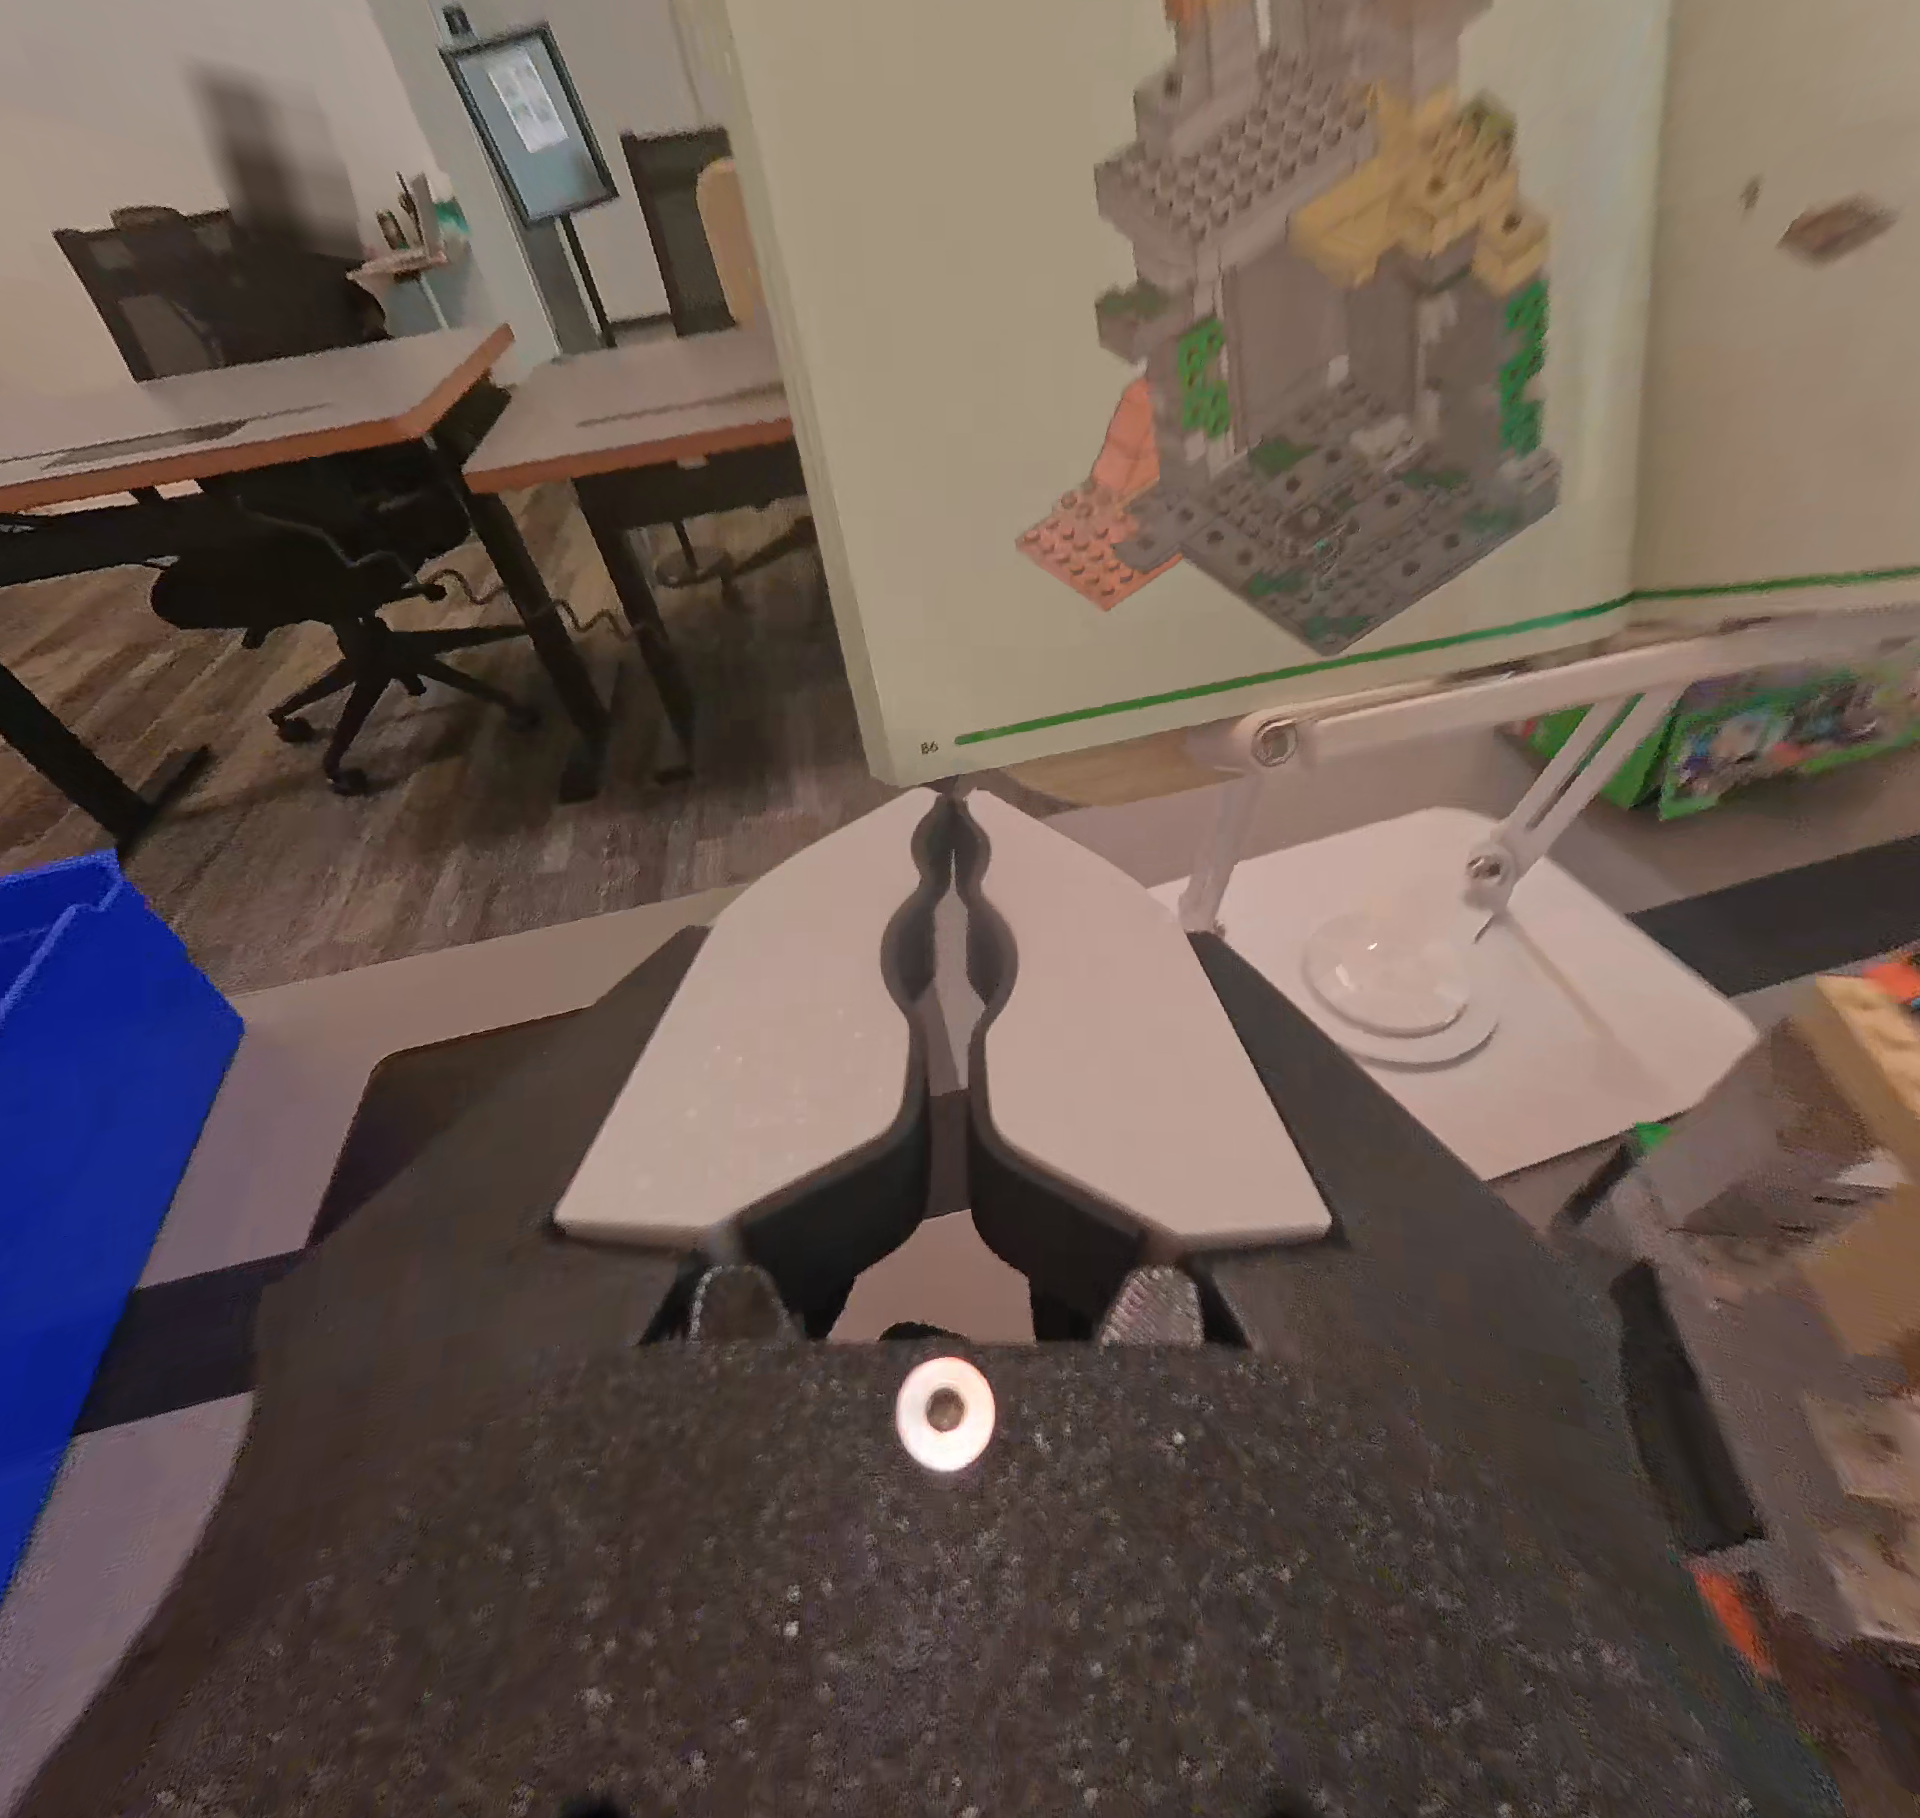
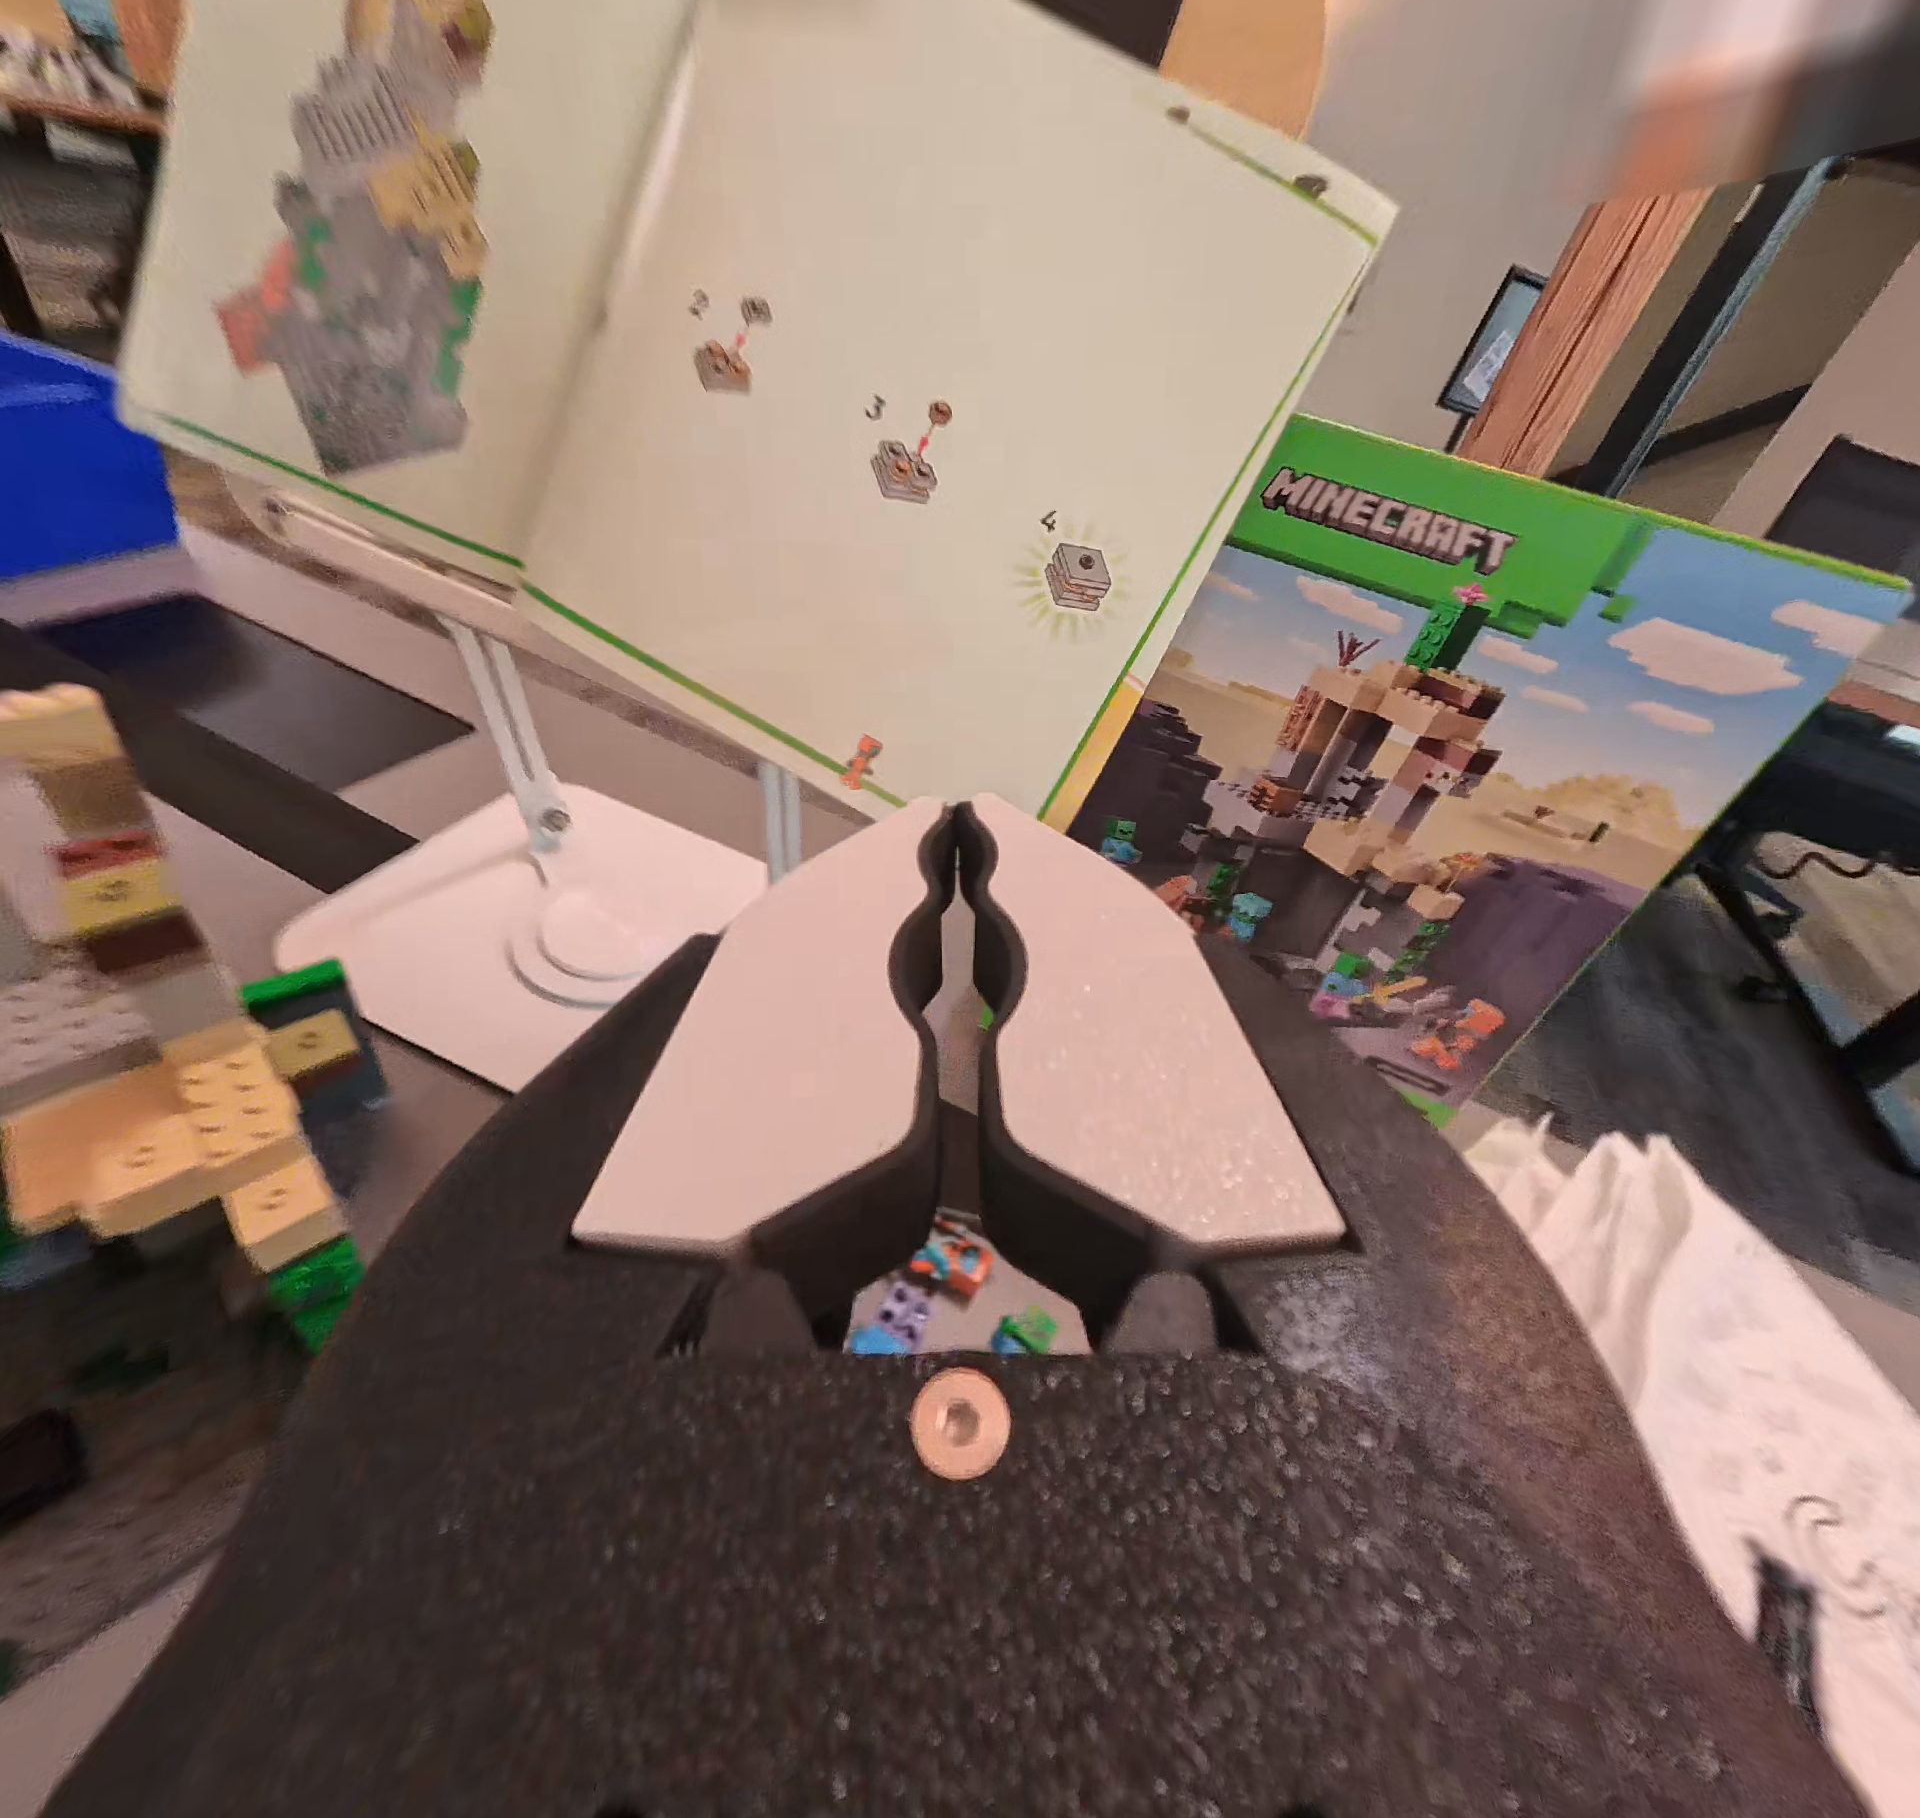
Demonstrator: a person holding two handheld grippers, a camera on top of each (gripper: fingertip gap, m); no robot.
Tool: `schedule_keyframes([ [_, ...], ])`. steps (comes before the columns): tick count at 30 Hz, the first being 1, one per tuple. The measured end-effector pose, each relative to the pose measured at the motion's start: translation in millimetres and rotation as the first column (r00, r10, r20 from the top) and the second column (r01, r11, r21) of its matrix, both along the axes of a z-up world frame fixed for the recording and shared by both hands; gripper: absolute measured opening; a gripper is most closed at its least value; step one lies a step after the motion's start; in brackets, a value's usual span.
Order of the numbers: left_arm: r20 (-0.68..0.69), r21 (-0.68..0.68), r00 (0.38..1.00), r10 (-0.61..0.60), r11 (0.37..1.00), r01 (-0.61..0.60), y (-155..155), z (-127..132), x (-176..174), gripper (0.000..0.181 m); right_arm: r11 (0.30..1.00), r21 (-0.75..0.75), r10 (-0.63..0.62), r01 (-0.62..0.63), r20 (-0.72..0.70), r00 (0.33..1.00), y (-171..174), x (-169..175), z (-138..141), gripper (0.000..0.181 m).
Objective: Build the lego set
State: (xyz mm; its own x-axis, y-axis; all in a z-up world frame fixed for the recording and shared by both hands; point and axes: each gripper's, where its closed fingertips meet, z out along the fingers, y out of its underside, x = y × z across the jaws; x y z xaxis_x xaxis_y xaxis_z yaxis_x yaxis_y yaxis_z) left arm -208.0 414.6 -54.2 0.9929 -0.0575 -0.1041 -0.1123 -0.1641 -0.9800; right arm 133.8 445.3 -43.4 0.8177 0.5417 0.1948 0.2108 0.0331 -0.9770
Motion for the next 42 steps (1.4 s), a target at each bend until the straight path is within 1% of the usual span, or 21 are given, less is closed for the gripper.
schedule_keyframes([
  [3,0.074,0.092,0.997,-0.004,0.996,-0.003,-17.4,15.9,8.8,0.000,1.000,0.015,0.016,-0.014,-0.123,0.992,-21.2,1.3,7.3,0.000],
  [5,0.116,0.143,0.993,-0.016,0.990,-0.001,-28.7,24.4,18.4,0.000,0.999,-0.002,0.032,-0.033,-0.189,0.981,-33.4,-0.8,9.0,0.000],
  [8,0.127,0.195,0.991,-0.035,0.981,0.010,-43.9,33.1,36.0,0.000,0.998,-0.029,0.051,-0.061,-0.259,0.965,-50.2,-6.6,9.5,0.000],
  [11,0.114,0.214,0.991,-0.075,0.976,0.049,-58.9,35.6,57.7,0.000,0.991,-0.062,0.098,-0.120,-0.285,0.954,-69.9,-20.9,5.5,0.000],
  [15,0.065,0.196,0.986,-0.151,0.971,0.136,-84.5,28.3,88.2,0.000,0.981,-0.059,0.162,-0.182,-0.252,0.954,-100.9,-34.9,-4.0,0.000],
  [19,0.010,0.156,0.981,-0.195,0.969,0.191,-112.1,5.6,108.7,0.000,0.971,-0.056,0.213,-0.232,-0.239,0.947,-126.6,-41.9,-18.5,0.000],
  [22,-0.006,0.098,0.974,-0.225,0.969,0.225,-128.6,-21.8,120.2,0.000,0.963,-0.055,0.249,-0.263,-0.186,0.950,-138.2,-47.4,-36.7,0.000],
  [24,-0.028,0.053,0.972,-0.231,0.971,0.233,-134.0,-42.9,124.1,0.000,0.958,-0.047,0.274,-0.282,-0.130,0.953,-141.1,-50.8,-51.0,0.002],
  [27,-0.029,-0.007,0.966,-0.257,0.966,0.257,-135.7,-76.0,131.8,0.000,0.944,-0.060,0.322,-0.326,-0.064,0.945,-137.9,-59.3,-74.4,0.011],
  [29,-0.042,-0.068,0.951,-0.306,0.951,0.303,-135.0,-97.3,142.3,0.000,0.931,-0.105,0.351,-0.350,-0.016,0.936,-130.1,-65.6,-95.6,0.023],
  [30,-0.055,-0.089,0.948,-0.315,0.947,0.309,-133.3,-105.0,145.5,0.019,0.919,-0.141,0.374,-0.369,0.008,0.927,-126.5,-69.5,-107.8,0.031],
  [31,-0.065,-0.112,0.945,-0.322,0.943,0.313,-131.6,-111.6,147.8,0.028,0.905,-0.181,0.397,-0.385,0.031,0.917,-122.2,-73.4,-120.1,0.040],
  [33,-0.069,-0.133,0.941,-0.332,0.938,0.321,-128.9,-119.0,151.5,0.037,0.880,-0.261,0.425,-0.397,0.058,0.903,-110.7,-79.7,-140.7,0.054],
  [35,-0.095,-0.140,0.942,-0.322,0.941,0.308,-124.6,-123.8,150.2,0.044,0.854,-0.312,0.452,-0.417,0.047,0.891,-100.8,-86.6,-151.7,0.059],
  [38,-0.090,-0.165,0.942,-0.323,0.938,0.306,-118.6,-133.5,148.8,0.046,0.844,-0.325,0.472,-0.426,0.073,0.879,-88.4,-97.8,-159.9,0.058],
  [39,-0.083,-0.177,0.942,-0.326,0.935,0.308,-117.1,-137.1,149.2,0.046,0.846,-0.320,0.475,-0.426,0.092,0.875,-85.8,-101.6,-161.7,0.054],
  [41,-0.089,-0.190,0.940,-0.329,0.932,0.308,-114.6,-141.7,148.8,0.046,0.847,-0.315,0.484,-0.428,0.125,0.866,-86.8,-107.6,-165.2,0.032],
  [42,-0.090,-0.194,0.940,-0.330,0.931,0.309,-114.1,-143.1,148.5,0.046,0.854,-0.310,0.474,-0.417,0.136,0.870,-88.9,-108.9,-165.8,0.025],
])
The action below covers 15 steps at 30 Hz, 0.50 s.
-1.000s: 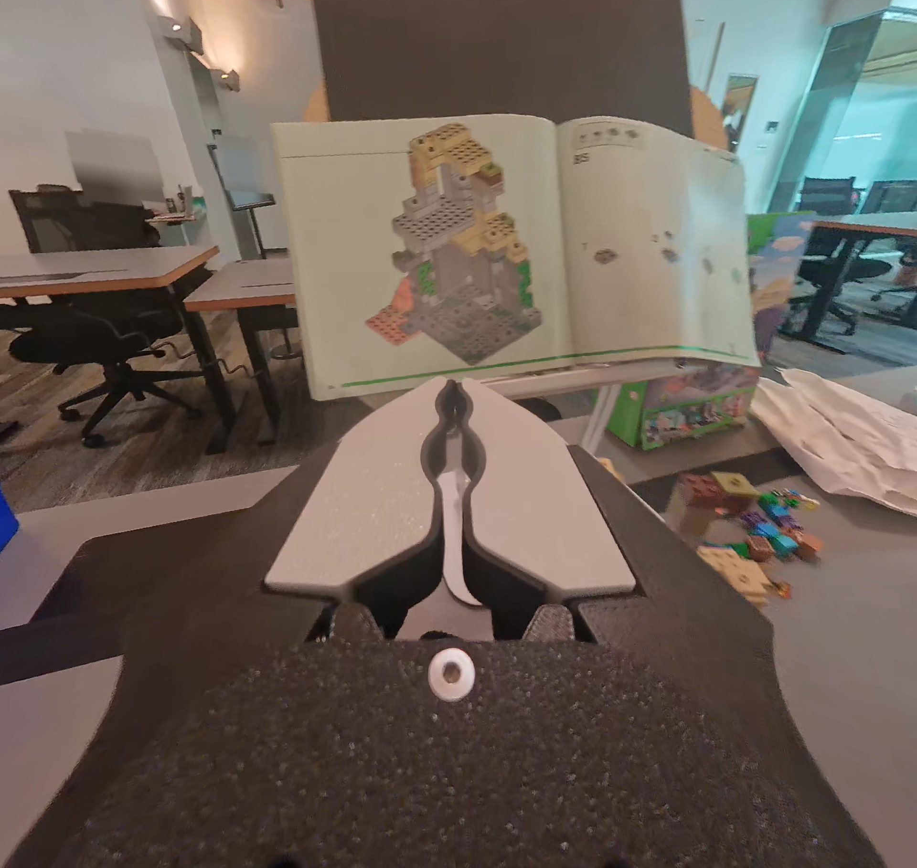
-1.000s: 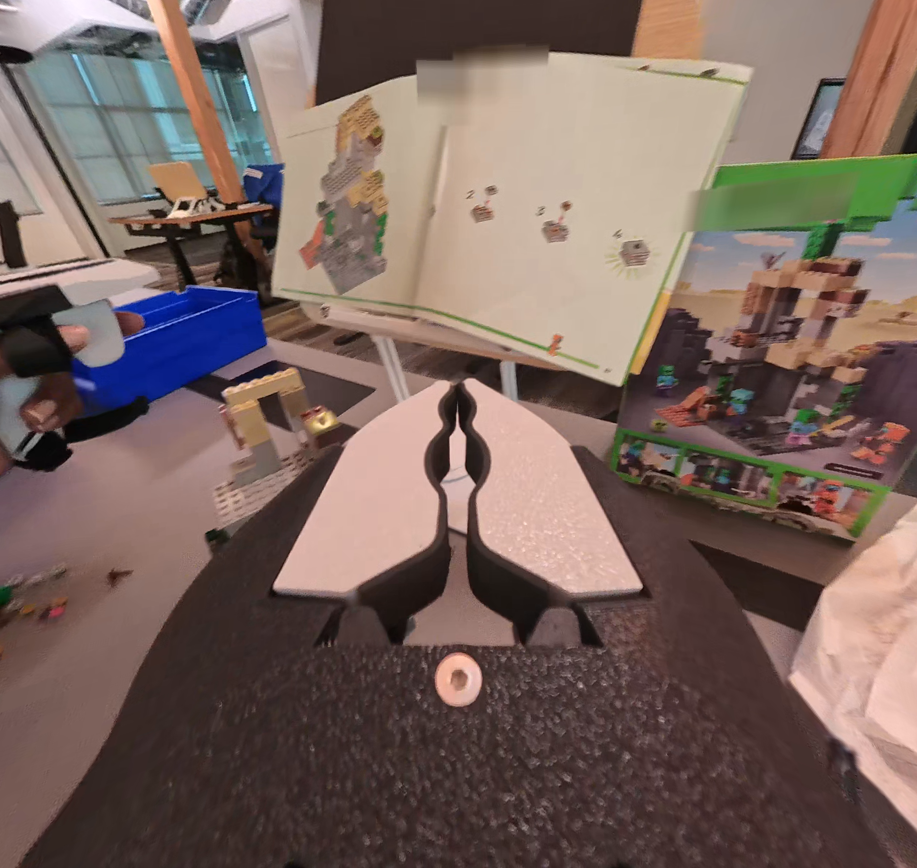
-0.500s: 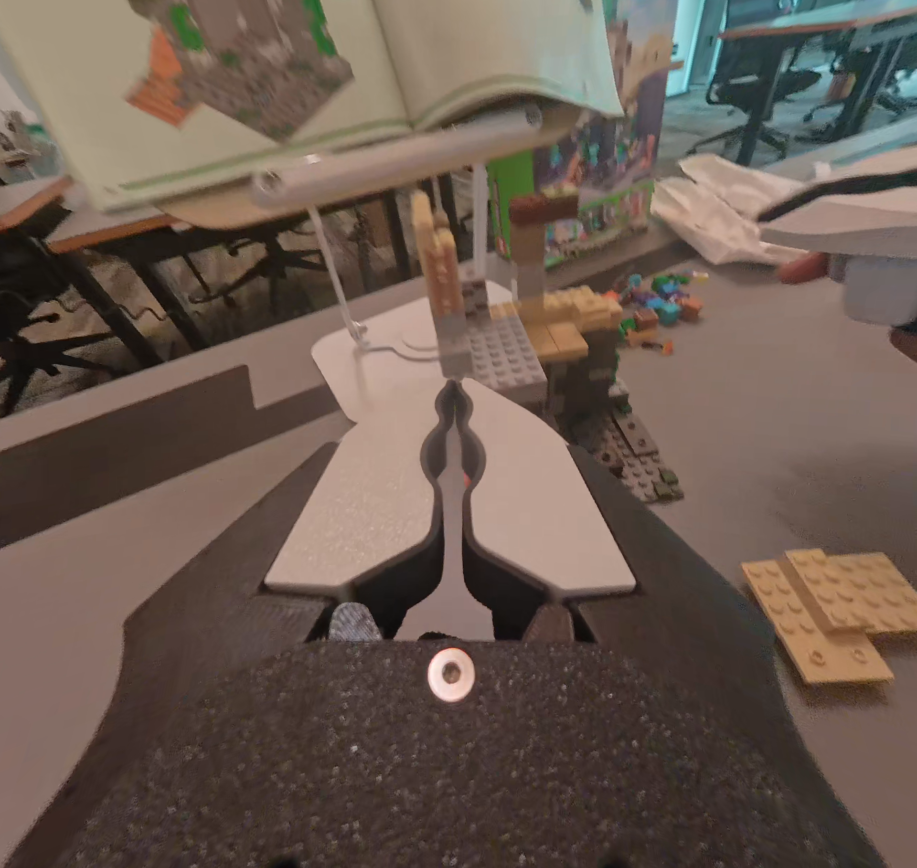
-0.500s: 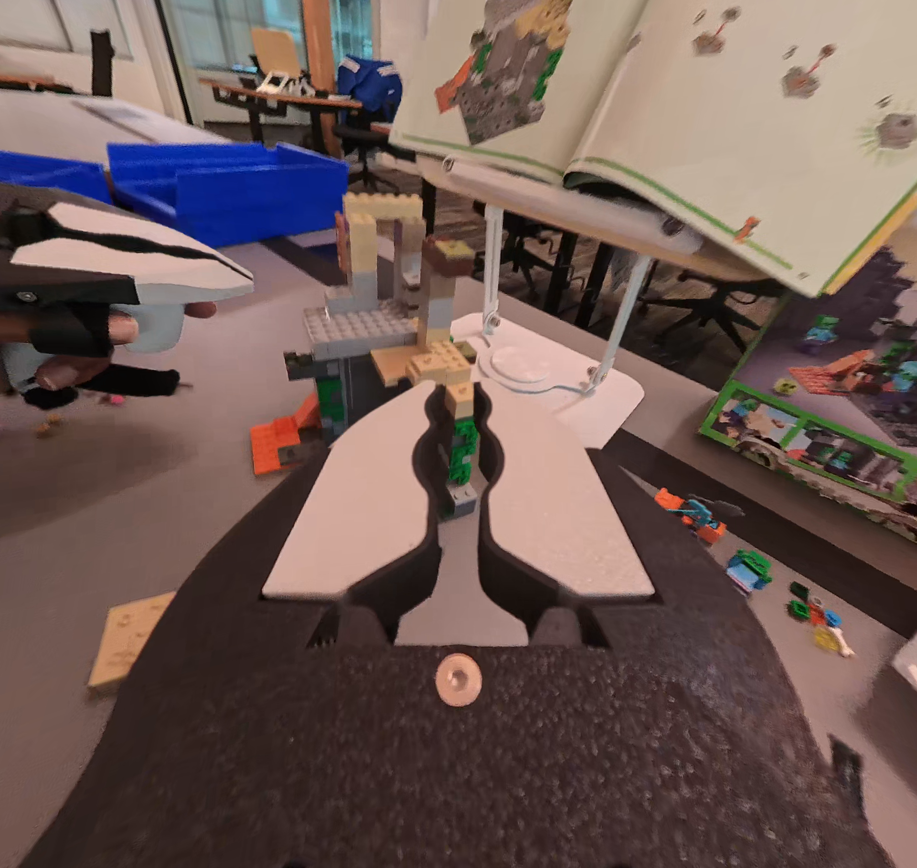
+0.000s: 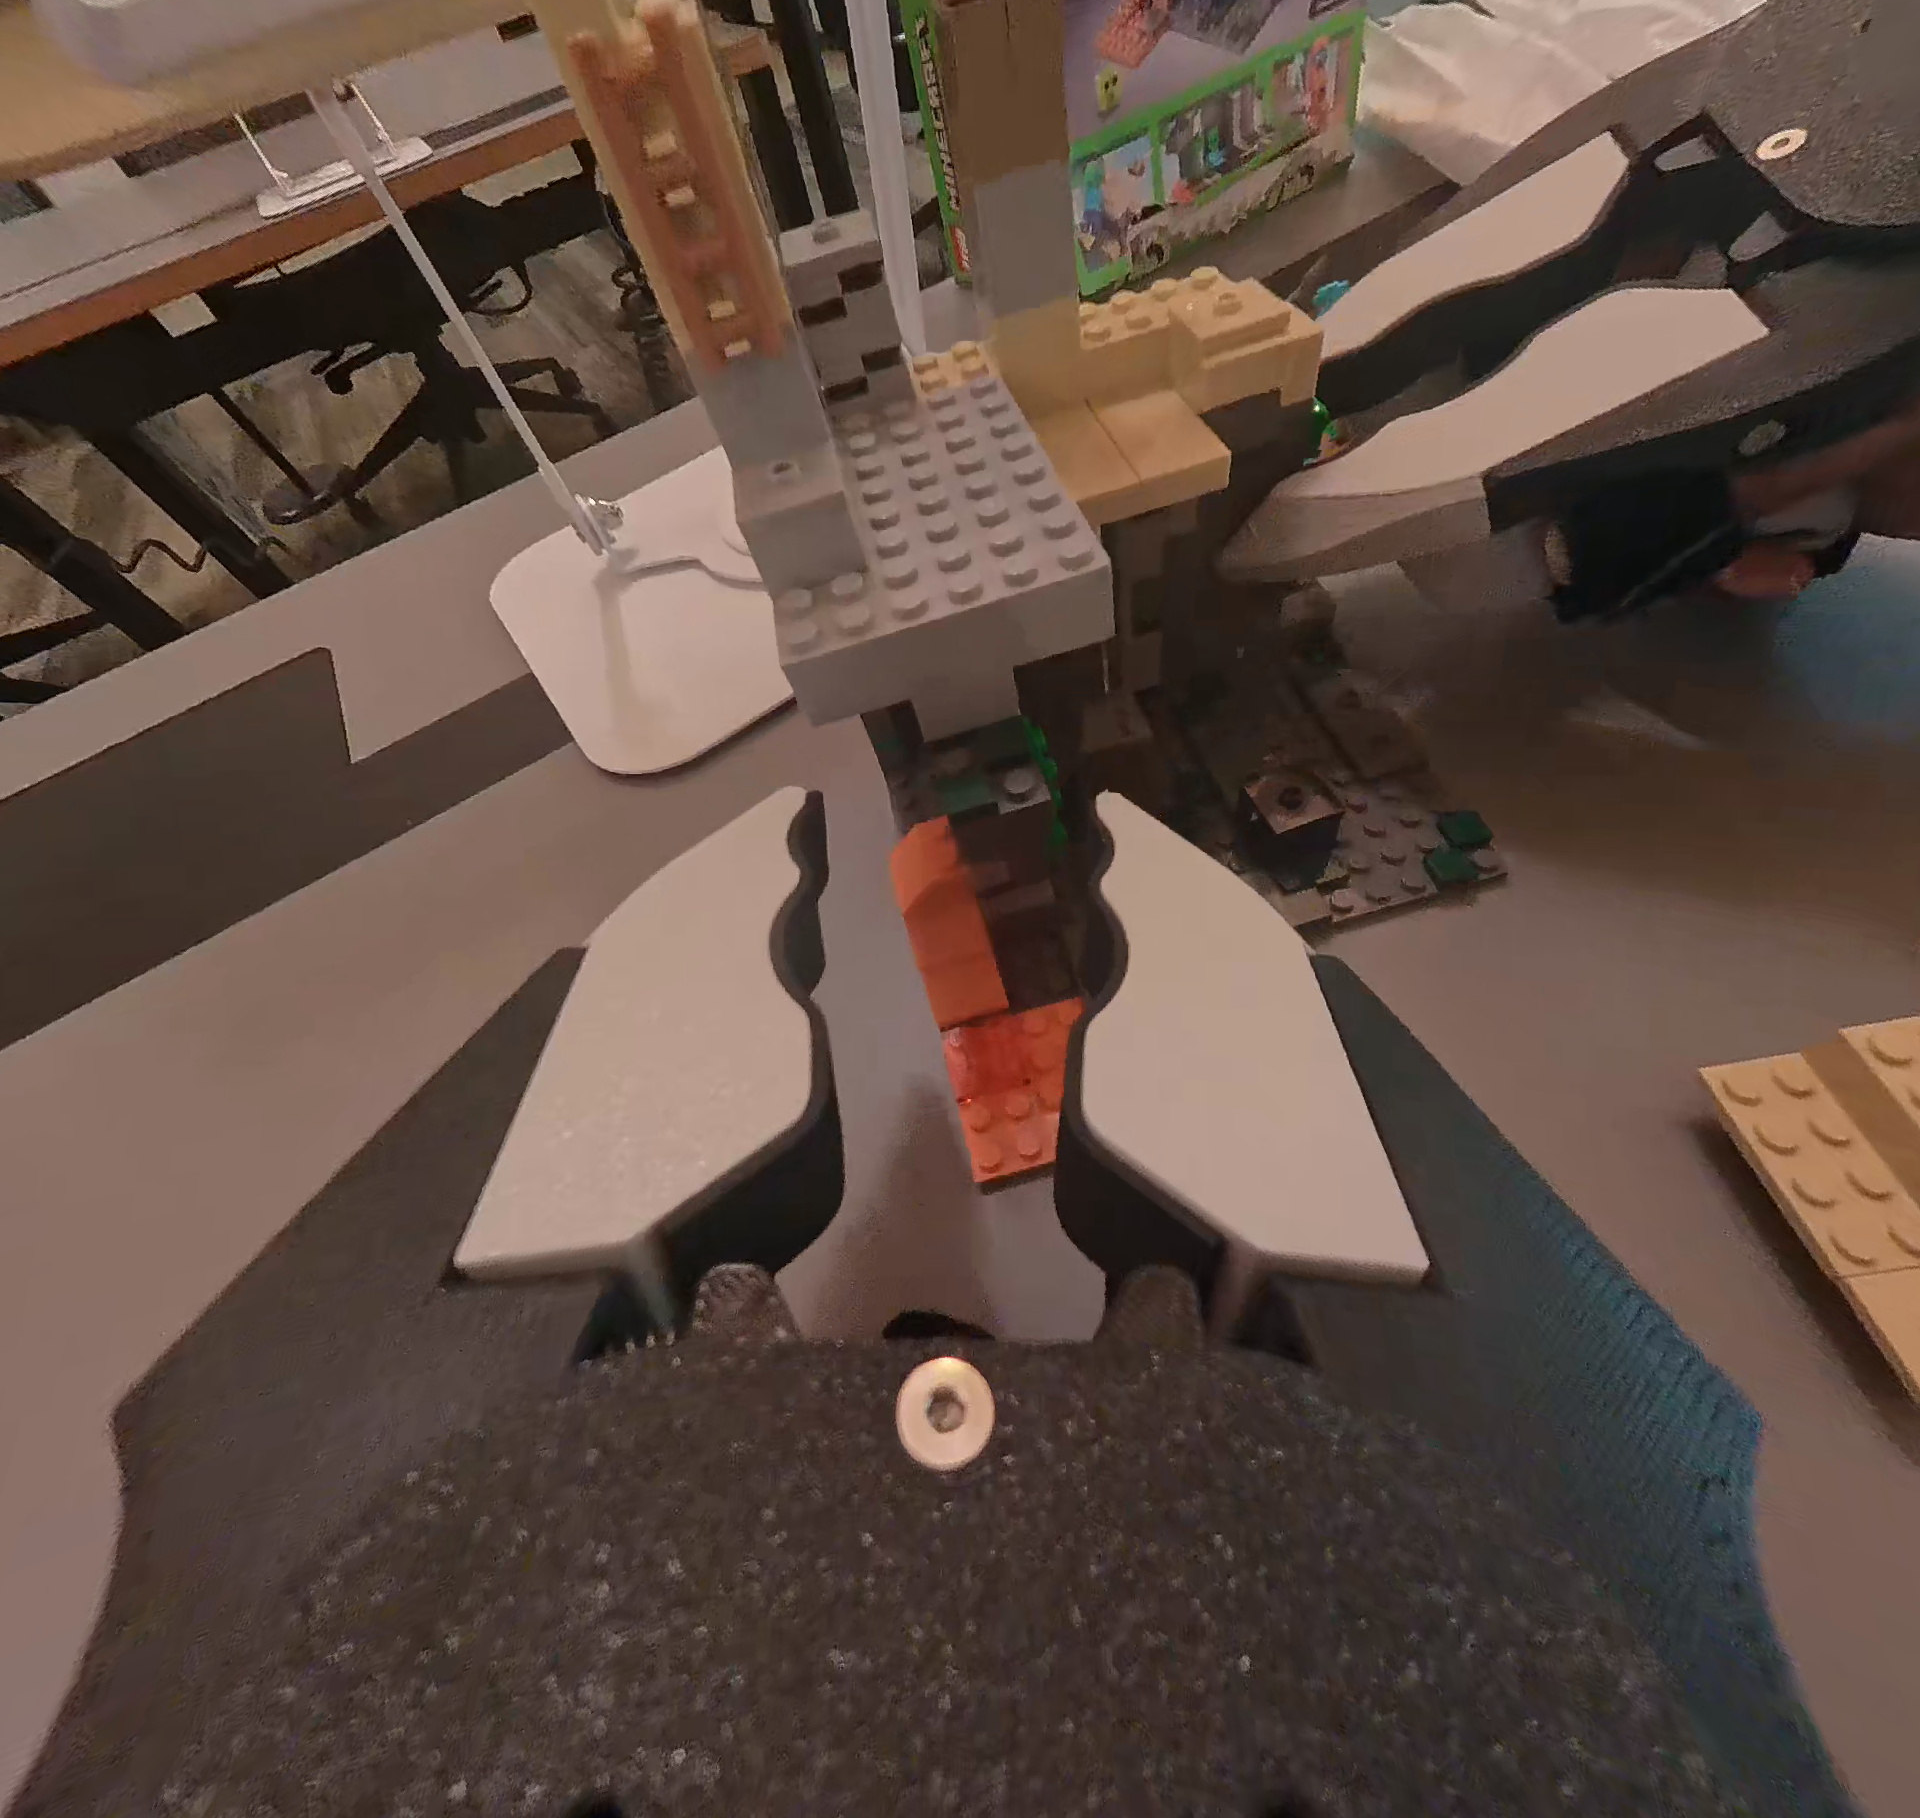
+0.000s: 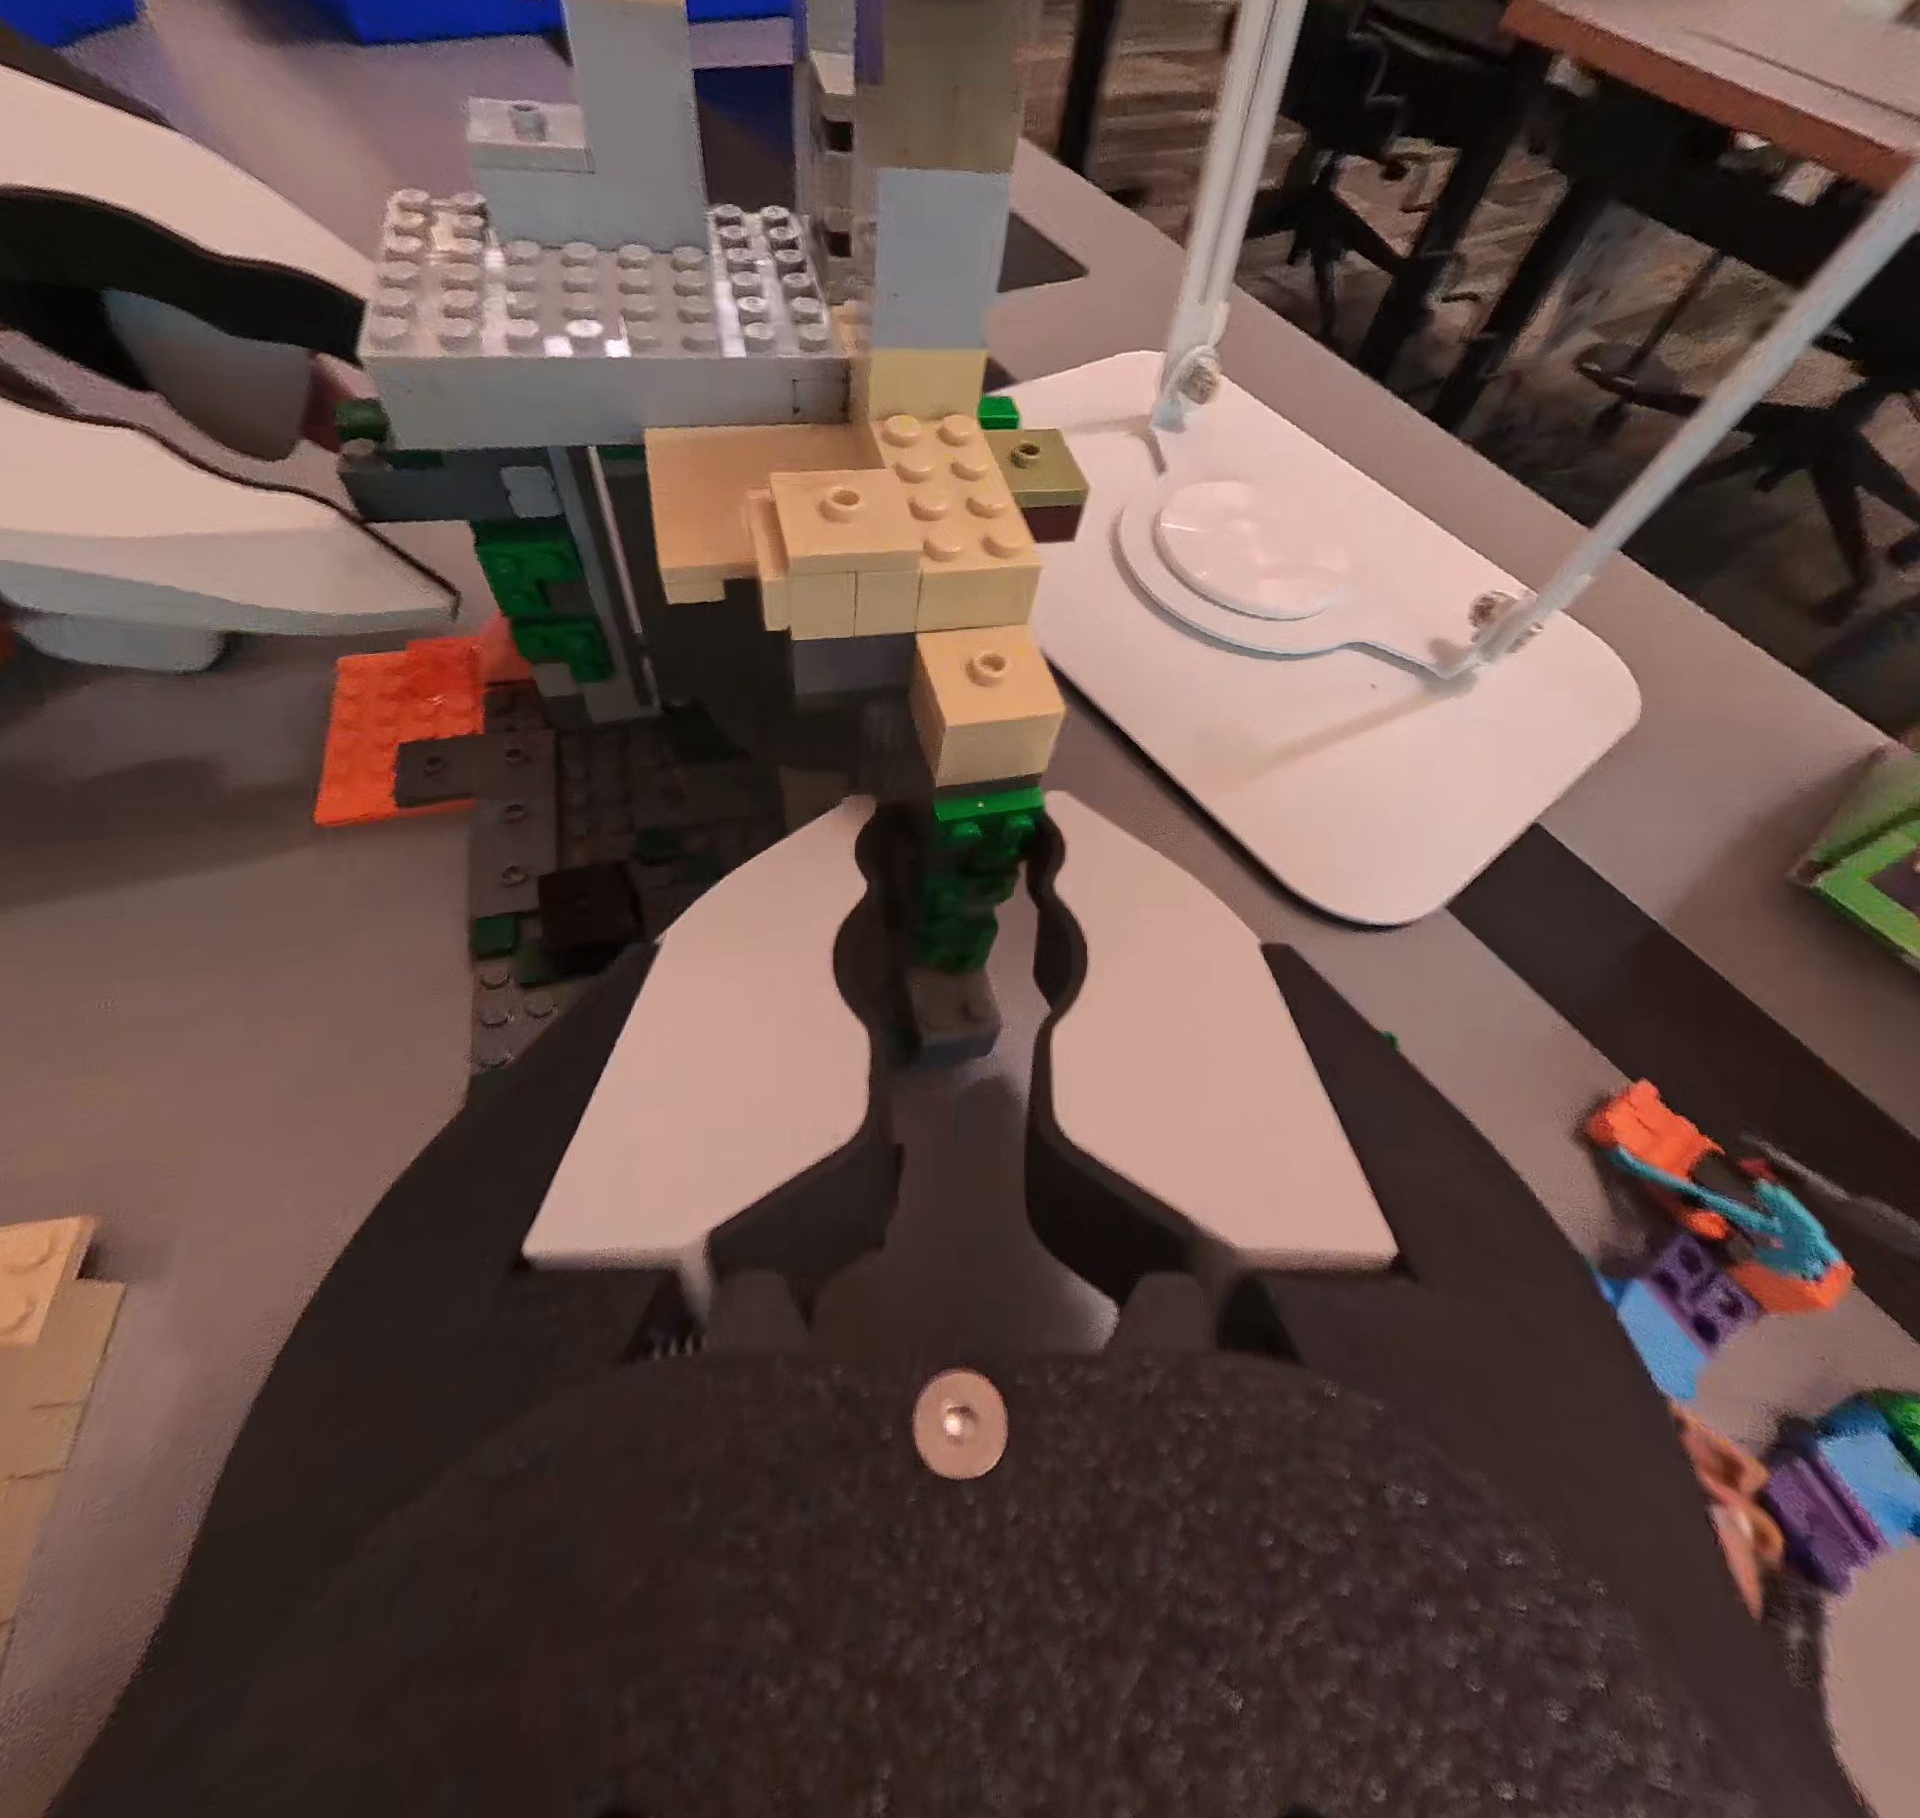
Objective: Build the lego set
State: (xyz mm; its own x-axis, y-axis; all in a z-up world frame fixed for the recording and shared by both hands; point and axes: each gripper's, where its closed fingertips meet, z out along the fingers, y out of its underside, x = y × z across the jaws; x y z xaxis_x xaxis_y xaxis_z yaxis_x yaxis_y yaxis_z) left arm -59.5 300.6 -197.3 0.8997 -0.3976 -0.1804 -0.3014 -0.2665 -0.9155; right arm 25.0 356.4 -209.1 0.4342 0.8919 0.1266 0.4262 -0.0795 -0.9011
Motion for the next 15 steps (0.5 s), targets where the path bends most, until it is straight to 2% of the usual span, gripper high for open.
schedule_keyframes([
  [5,0.007,-0.003,1.000,0.004,1.000,-0.004,-3.0,-1.1,-3.6,0.044,0.987,-0.040,-0.157,0.158,0.046,0.987,-22.1,11.5,-1.1,0.020],
  [10,-0.011,-0.004,1.000,-0.023,1.000,0.023,-6.5,-2.6,0.9,0.041,0.989,-0.049,-0.138,0.142,0.075,0.987,-63.7,14.5,-1.7,0.022],
  [15,-0.030,-0.035,0.999,-0.040,0.999,0.039,-6.4,-8.7,3.4,0.039,0.991,-0.015,-0.132,0.134,0.076,0.988,-70.3,19.3,0.3,0.021],
])
